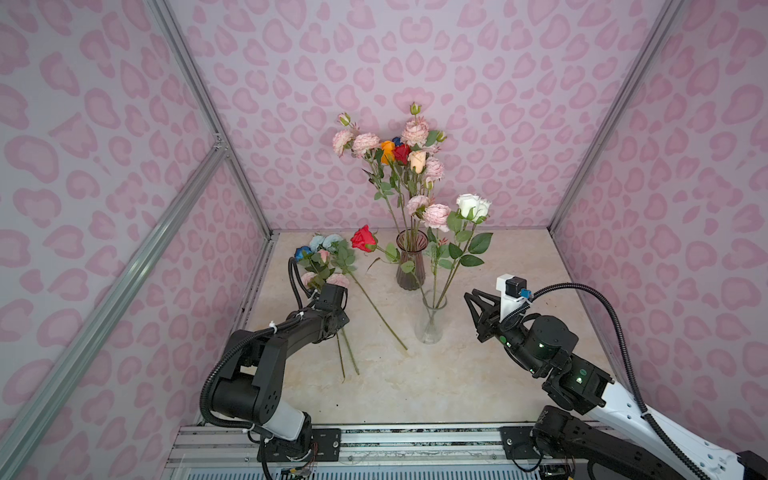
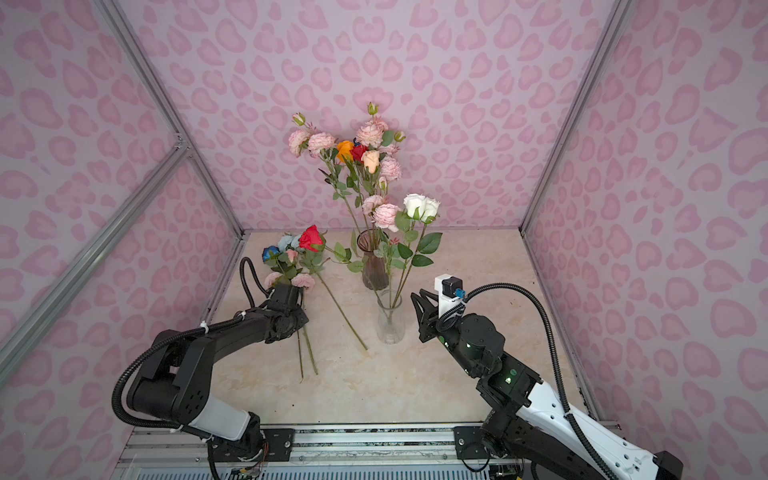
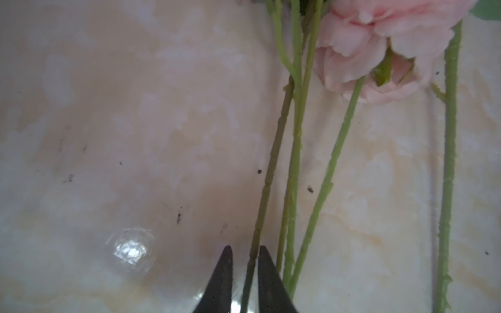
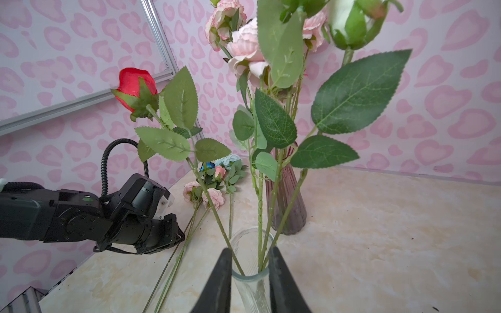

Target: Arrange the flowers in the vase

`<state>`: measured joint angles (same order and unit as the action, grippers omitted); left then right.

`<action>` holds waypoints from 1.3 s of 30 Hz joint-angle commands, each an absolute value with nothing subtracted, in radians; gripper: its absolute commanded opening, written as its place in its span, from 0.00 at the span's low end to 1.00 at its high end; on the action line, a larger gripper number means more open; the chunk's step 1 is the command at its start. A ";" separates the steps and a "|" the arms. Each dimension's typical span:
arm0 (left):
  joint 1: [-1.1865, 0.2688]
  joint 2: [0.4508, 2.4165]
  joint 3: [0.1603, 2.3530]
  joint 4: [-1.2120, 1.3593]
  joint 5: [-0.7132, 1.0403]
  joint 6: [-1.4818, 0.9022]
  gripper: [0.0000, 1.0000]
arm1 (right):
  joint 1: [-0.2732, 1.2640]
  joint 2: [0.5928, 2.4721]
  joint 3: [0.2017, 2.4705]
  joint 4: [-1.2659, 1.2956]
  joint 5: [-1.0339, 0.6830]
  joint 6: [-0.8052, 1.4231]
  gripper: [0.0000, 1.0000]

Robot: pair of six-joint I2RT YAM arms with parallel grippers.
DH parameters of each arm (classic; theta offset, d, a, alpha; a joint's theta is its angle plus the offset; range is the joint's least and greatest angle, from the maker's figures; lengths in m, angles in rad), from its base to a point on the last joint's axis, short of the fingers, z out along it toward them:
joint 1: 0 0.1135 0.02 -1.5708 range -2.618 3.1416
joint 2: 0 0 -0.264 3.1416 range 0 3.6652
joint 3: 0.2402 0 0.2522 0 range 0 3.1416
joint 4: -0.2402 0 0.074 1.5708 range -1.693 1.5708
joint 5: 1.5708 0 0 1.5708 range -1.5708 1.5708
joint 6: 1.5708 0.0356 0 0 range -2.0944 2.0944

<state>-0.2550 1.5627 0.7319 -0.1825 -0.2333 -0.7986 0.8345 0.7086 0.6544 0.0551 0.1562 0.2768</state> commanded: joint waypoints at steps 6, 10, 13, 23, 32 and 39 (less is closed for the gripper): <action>-0.254 1.526 0.747 -0.199 -0.281 -0.734 0.12 | 0.832 0.711 0.650 0.077 0.151 0.288 0.25; -0.256 1.477 0.753 -0.207 -0.289 -0.709 0.03 | 0.833 0.714 0.650 0.081 0.155 0.288 0.25; -0.255 1.438 0.753 -0.217 -0.301 -0.704 0.03 | 0.831 0.712 0.647 0.086 0.155 0.290 0.25; -0.268 1.316 0.797 -0.238 -0.302 -0.653 0.18 | 0.831 0.709 0.653 0.087 0.158 0.288 0.26; -0.268 1.615 0.970 -0.312 -0.316 -0.705 0.21 | 0.828 0.733 0.663 0.074 0.146 0.291 0.28; -0.273 1.641 0.916 -0.291 -0.283 -0.717 0.23 | 0.812 0.731 0.644 0.090 0.140 0.300 0.31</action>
